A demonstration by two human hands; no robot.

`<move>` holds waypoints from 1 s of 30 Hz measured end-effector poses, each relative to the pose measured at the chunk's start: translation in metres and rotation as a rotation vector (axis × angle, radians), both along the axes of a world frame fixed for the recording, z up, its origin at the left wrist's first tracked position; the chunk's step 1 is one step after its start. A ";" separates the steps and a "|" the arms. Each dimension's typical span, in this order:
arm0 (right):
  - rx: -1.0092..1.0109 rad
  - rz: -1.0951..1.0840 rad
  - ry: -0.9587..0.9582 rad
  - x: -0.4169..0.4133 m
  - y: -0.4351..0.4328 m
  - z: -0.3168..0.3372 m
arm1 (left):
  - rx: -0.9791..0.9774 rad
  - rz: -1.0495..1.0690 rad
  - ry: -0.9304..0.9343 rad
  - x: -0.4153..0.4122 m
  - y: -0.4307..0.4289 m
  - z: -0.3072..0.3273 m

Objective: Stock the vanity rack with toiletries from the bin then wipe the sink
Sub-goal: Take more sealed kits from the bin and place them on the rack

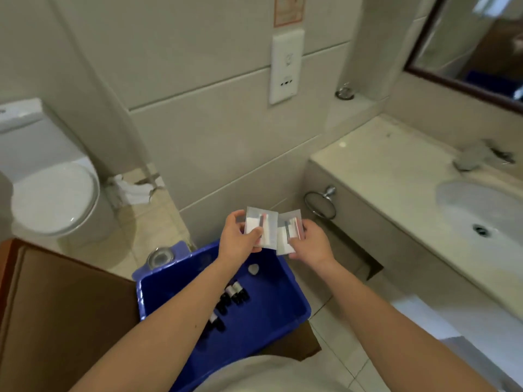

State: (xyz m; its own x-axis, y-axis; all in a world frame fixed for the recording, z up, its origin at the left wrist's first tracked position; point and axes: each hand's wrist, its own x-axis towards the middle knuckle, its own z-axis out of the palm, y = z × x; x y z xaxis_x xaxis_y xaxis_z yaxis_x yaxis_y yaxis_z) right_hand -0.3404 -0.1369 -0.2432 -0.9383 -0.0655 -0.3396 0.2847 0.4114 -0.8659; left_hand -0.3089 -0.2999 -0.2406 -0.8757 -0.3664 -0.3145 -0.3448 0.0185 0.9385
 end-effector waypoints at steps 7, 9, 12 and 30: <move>0.054 -0.219 0.119 0.028 0.047 0.037 | 0.017 -0.226 0.115 -0.009 0.036 0.036; 0.047 -0.297 0.149 0.037 0.062 0.045 | 0.034 -0.299 0.133 -0.011 0.052 0.045; 0.036 -0.402 0.180 0.052 0.087 0.056 | 0.026 -0.423 0.168 -0.012 0.078 0.058; 0.150 -0.727 0.330 0.118 0.320 0.107 | 0.011 -0.708 0.331 0.006 0.324 0.107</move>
